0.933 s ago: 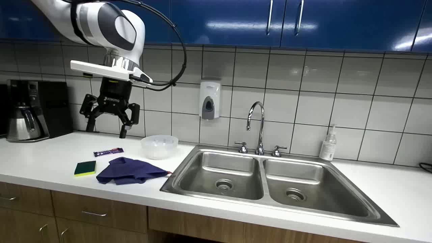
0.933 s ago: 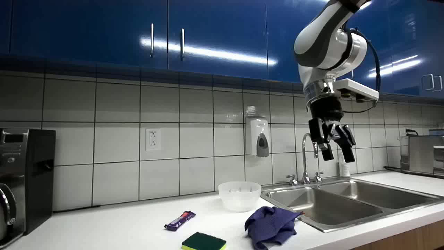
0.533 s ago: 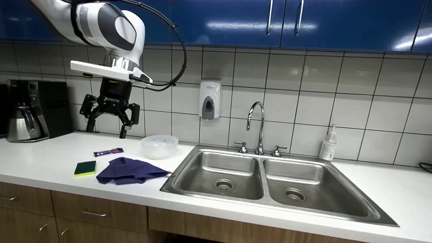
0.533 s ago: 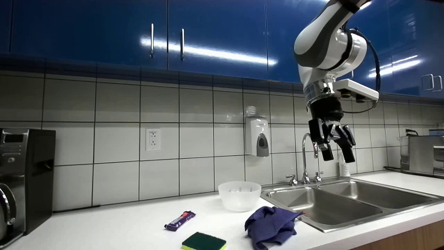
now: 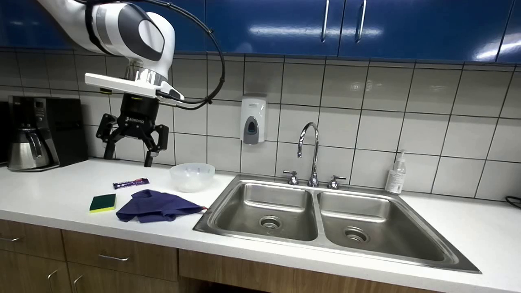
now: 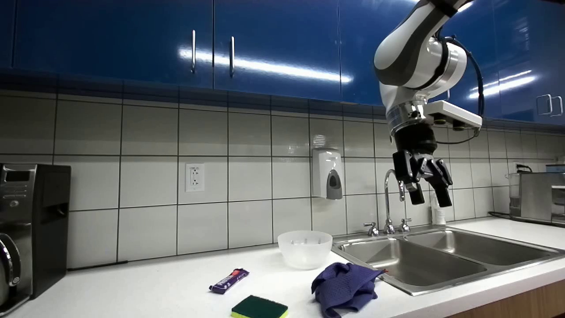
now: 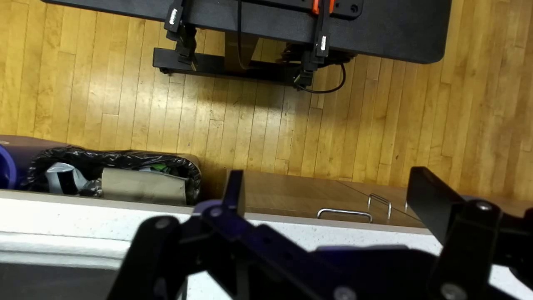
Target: Put the blue towel inside the plastic bowl
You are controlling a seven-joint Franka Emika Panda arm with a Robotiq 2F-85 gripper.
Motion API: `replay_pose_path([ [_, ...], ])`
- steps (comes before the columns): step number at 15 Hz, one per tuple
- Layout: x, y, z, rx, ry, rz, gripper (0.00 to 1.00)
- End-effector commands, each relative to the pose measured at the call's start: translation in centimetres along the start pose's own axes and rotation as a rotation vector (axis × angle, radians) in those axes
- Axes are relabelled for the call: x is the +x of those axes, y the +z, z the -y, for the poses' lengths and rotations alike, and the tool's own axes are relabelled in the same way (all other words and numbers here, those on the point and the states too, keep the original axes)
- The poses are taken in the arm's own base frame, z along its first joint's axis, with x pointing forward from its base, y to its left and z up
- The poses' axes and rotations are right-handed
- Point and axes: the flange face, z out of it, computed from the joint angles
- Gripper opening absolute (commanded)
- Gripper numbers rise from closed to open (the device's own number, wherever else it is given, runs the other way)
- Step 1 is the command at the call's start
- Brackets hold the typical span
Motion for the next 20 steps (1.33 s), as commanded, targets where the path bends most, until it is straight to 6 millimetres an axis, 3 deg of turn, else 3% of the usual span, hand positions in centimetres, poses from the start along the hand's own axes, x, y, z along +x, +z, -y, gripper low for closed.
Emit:
replay_pose_path([
  [1, 0.0, -0.1, 0.0, 0.000, 0.000, 0.001, 1.00],
  [18, 0.0, -0.1, 0.0, 0.000, 0.000, 0.001, 1.00],
  [20, -0.6, 0.4, 2.0, -0.004, -0.010, -0.009, 1.00],
])
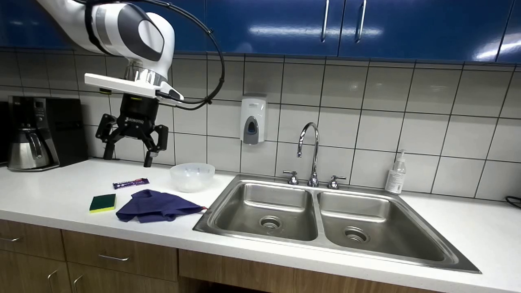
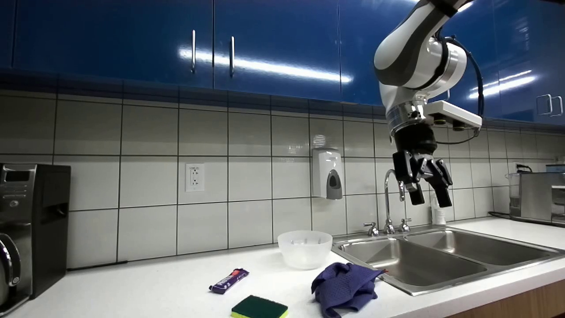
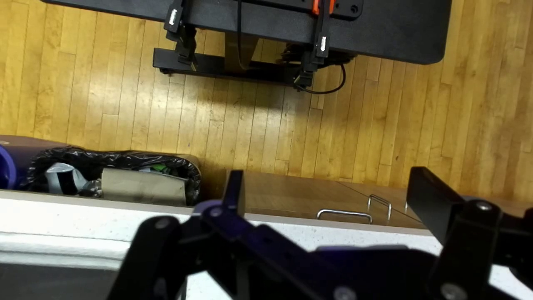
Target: Put the blue towel inside the plastic bowl
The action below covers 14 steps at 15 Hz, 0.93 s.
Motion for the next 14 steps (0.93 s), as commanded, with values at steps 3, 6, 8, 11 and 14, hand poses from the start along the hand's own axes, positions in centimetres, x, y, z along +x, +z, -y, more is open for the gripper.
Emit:
replay_pose_path([
  [3, -1.4, 2.3, 5.0, -0.008, -0.015, 0.000, 1.00],
  [6, -1.3, 5.0, 9.0, -0.021, -0.007, -0.004, 1.00],
  [8, -0.7, 6.4, 10.9, -0.046, -0.005, -0.011, 1.00],
  [11, 0.2, 8.0, 12.1, -0.087, 0.021, -0.024, 1.00],
  [14, 1.6, 8.8, 11.9, -0.108, 0.058, -0.029, 1.00],
])
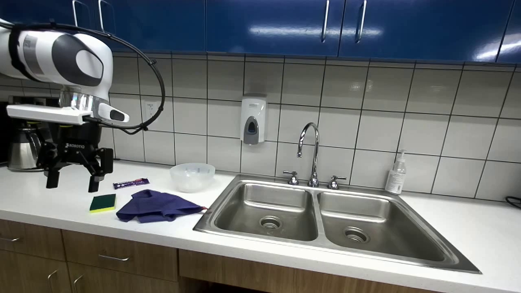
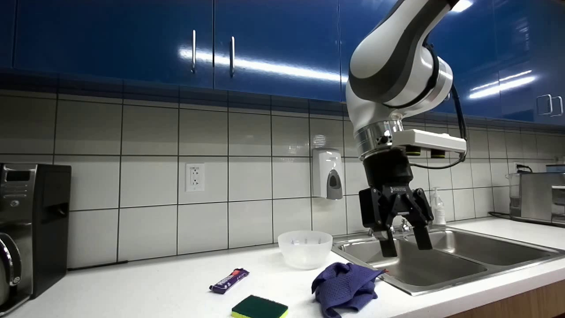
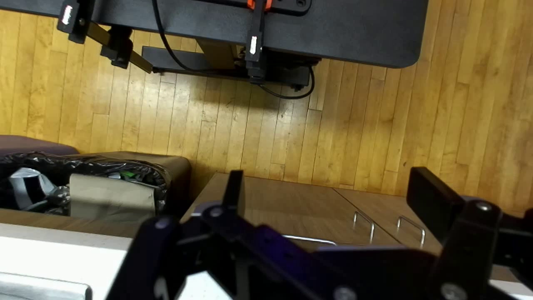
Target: Put the blue towel inside the plastic bowl
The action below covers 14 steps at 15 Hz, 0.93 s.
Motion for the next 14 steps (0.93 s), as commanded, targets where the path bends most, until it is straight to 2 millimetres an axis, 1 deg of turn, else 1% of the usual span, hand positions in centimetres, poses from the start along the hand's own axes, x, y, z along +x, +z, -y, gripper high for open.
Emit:
replay_pose_path([
  [1, 1.7, 0.9, -0.3, -0.036, 0.061, -0.014, 1.00],
  [6, 4.4, 1.9, -0.9, -0.075, 0.095, -0.049, 1.00],
  [10, 7.1, 1.9, -1.7, -0.106, 0.135, -0.090, 1.00],
  [14, 9.6, 1.7, -2.9, -0.110, 0.217, -0.119, 1.00],
])
